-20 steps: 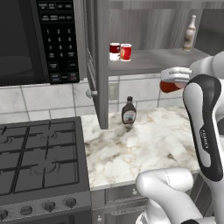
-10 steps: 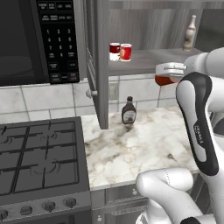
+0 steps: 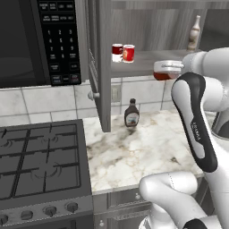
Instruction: Pick the cans from the counter and place them in their designated side in the cabinet.
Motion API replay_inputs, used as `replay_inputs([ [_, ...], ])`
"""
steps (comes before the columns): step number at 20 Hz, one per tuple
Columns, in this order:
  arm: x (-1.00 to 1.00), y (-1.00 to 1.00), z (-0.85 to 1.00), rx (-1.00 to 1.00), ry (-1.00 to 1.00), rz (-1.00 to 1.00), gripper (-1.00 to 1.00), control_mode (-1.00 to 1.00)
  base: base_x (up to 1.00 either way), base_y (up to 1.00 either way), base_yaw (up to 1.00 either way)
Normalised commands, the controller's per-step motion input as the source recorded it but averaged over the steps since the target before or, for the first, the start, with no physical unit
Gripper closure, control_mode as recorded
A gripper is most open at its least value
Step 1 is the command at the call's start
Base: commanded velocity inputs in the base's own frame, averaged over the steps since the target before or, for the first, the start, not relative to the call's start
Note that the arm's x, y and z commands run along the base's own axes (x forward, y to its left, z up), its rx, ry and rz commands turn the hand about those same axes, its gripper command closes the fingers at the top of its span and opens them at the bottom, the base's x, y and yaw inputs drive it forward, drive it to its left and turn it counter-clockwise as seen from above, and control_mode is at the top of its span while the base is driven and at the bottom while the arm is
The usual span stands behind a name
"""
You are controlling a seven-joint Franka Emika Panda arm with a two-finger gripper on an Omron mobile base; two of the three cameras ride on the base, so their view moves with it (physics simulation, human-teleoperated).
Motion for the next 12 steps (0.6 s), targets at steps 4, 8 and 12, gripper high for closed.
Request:
replay_inputs([
  [4, 0.31, 0.07, 0.10, 0.00, -0.01, 0.01, 1.00, -1.00, 0.00, 0.00, 0.00],
  [8, 0.33, 0.02, 0.02, -0.01, -0.01, 0.01, 1.00, -1.00, 0.00, 0.00, 0.00],
  [12, 0.34, 0.03, 0.00, -0.01, -0.01, 0.00, 1.00, -1.00, 0.00, 0.00, 0.00],
])
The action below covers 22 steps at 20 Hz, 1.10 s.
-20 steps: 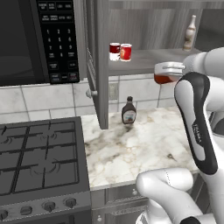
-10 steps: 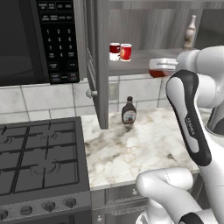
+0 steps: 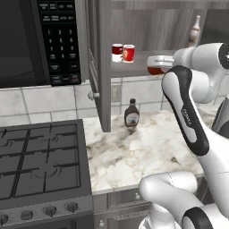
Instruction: Pick the cans from the counter and place them in their designated side in the cabinet.
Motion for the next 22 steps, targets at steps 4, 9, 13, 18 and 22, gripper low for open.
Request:
replay_inputs([
  [4, 0.23, 0.00, 0.00, -0.05, -0.08, 0.00, 1.00, -1.00, 0.00, 0.00, 0.00],
  [9, 0.28, 0.00, 0.00, -0.05, -0.06, 0.00, 1.00, -1.00, 0.00, 0.00, 0.00],
  [13, 0.31, 0.00, 0.00, -0.02, 0.01, 0.00, 1.00, -1.00, 0.00, 0.00, 0.00],
  [18, 0.30, 0.00, 0.00, -0.02, 0.07, 0.00, 1.00, -1.00, 0.00, 0.00, 0.00],
  [22, 0.26, 0.00, 0.00, -0.02, 0.04, 0.00, 1.00, -1.00, 0.00, 0.00, 0.00],
])
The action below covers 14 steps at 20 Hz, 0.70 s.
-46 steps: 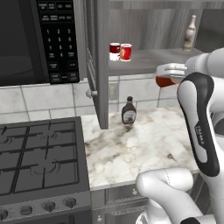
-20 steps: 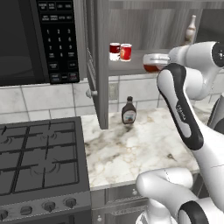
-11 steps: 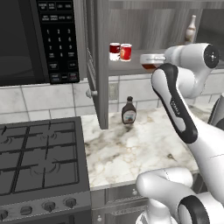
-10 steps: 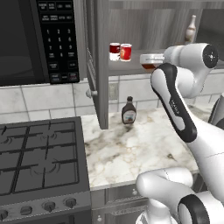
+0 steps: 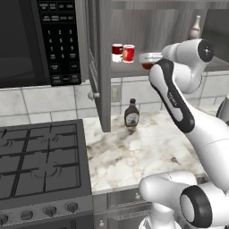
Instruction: Pick the cans from the counter and place them in their designated side in the cabinet.
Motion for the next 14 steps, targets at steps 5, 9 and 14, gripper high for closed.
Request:
replay_inputs([
  [5, 0.20, 0.00, 0.00, -0.04, 0.00, 0.00, 1.00, -1.00, 0.00, 0.00, 0.00],
  [9, 0.20, 0.00, -0.06, -0.04, 0.00, 0.00, 1.00, -1.00, 0.00, 0.00, 0.00],
  [14, 0.21, 0.00, -0.03, -0.04, 0.00, 0.00, 1.00, -1.00, 0.00, 0.00, 0.00],
])
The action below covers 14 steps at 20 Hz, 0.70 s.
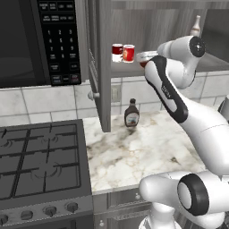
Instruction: Pick the cans from the counter and place them in their designated side in the cabinet.
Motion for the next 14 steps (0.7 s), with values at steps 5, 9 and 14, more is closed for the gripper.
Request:
replay_inputs([
  [5, 0.29, 0.00, 0.00, -0.02, 0.01, 0.00, 1.00, -1.00, 0.00, 0.00, 0.00],
  [9, 0.28, 0.00, 0.00, -0.01, 0.03, 0.00, 1.00, -1.00, 0.00, 0.00, 0.00],
  [14, 0.25, 0.00, 0.00, -0.01, 0.04, 0.00, 1.00, -1.00, 0.00, 0.00, 0.00],
])
